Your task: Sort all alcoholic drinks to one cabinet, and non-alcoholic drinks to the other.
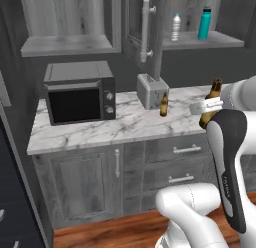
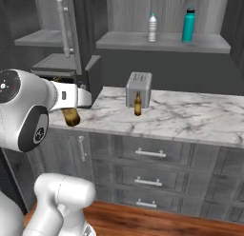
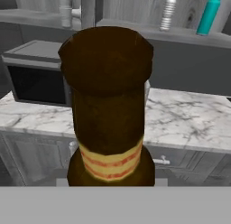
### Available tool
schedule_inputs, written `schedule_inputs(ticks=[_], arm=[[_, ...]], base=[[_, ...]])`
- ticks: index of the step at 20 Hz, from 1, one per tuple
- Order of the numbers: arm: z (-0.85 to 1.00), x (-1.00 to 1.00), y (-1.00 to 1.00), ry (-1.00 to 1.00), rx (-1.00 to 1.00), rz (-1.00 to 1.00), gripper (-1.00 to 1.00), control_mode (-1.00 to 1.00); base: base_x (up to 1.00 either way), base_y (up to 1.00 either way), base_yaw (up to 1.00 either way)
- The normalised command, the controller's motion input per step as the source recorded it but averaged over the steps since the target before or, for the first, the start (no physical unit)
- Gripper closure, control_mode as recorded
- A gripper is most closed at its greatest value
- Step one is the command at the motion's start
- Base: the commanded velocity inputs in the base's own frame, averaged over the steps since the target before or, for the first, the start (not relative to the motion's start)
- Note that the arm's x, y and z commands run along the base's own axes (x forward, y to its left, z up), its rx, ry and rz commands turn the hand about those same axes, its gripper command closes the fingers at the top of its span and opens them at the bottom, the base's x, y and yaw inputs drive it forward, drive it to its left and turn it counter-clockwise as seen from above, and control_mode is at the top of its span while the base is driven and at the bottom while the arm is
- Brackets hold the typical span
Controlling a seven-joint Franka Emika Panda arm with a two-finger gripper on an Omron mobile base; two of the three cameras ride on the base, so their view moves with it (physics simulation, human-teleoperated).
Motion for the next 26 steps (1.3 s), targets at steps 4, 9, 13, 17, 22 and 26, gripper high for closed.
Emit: schedule_inputs(ticks=[4,9,13,17,22,26], arm=[[0.0,0.0,0.0,0.0,0.0,0.0,1.0,1.0],[0.0,0.0,0.0,0.0,0.0,0.0,1.0,1.0],[0.0,0.0,0.0,0.0,0.0,0.0,1.0,1.0],[0.0,0.0,0.0,0.0,0.0,0.0,1.0,1.0],[0.0,0.0,0.0,0.0,0.0,0.0,1.0,1.0],[0.0,0.0,0.0,0.0,0.0,0.0,1.0,1.0]], base=[[-0.16,0.42,-0.01],[-0.14,0.42,0.0],[-0.08,0.42,0.0],[-0.04,0.38,0.0],[-0.02,0.38,0.0],[0.0,0.37,0.0]])
